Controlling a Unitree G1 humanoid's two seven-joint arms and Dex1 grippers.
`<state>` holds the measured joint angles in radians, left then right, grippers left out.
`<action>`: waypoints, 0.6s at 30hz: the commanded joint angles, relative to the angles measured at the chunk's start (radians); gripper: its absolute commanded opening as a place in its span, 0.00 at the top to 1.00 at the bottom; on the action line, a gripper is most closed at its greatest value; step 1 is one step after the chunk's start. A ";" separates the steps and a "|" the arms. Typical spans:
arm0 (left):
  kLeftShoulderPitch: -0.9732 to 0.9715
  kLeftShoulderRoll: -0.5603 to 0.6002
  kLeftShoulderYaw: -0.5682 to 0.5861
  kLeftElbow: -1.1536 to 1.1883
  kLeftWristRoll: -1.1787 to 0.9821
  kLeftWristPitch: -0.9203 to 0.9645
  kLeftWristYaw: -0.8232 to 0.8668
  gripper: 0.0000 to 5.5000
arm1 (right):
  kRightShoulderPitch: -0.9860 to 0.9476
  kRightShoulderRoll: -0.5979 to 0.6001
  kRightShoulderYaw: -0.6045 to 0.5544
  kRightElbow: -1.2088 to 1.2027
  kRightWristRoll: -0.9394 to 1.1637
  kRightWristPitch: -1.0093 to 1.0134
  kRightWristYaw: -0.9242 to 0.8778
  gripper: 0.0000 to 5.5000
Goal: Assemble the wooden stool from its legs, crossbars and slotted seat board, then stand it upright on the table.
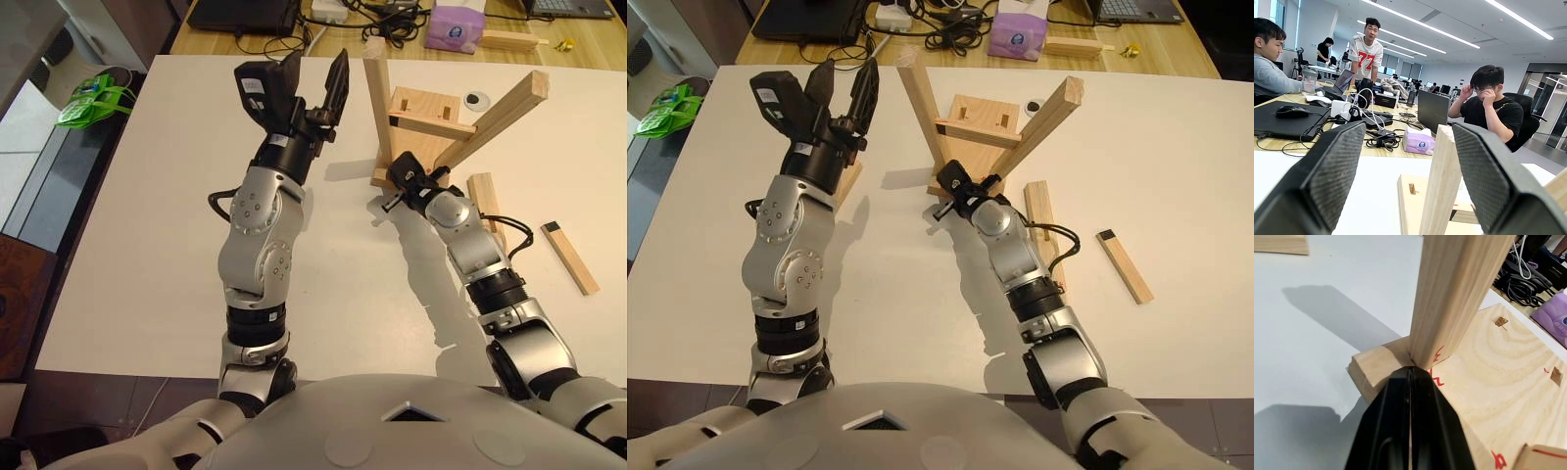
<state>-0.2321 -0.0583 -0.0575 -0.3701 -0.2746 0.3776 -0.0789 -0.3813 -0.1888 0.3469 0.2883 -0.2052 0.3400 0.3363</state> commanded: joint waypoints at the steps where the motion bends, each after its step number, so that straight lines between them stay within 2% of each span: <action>1: 0.005 -0.010 -0.005 0.010 0.008 -0.010 0.010 0.41 | 0.034 -0.075 0.047 -0.033 -0.025 0.050 0.109 1.00; 5: 0.001 -0.006 0.001 0.021 0.009 -0.025 0.012 0.41 | 0.102 -0.238 0.050 -0.134 -0.026 0.031 0.259 1.00; 10: 0.000 -0.001 0.015 0.030 0.013 -0.039 0.016 0.41 | 0.172 -0.443 -0.019 -0.155 -0.010 -0.034 0.388 1.00; 13: -0.002 0.001 0.020 0.039 0.015 -0.049 0.016 0.41 | 0.186 -0.476 -0.051 -0.167 0.020 -0.082 0.418 1.00; 18: -0.005 0.009 0.023 0.048 0.014 -0.049 0.007 0.41 | 0.224 -0.418 -0.137 -0.330 0.168 -0.129 0.439 1.00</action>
<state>-0.2309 -0.0563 -0.0375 -0.3312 -0.2669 0.3302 -0.0697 -0.1616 -0.6227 0.2545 0.0078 -0.0785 0.2234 0.7758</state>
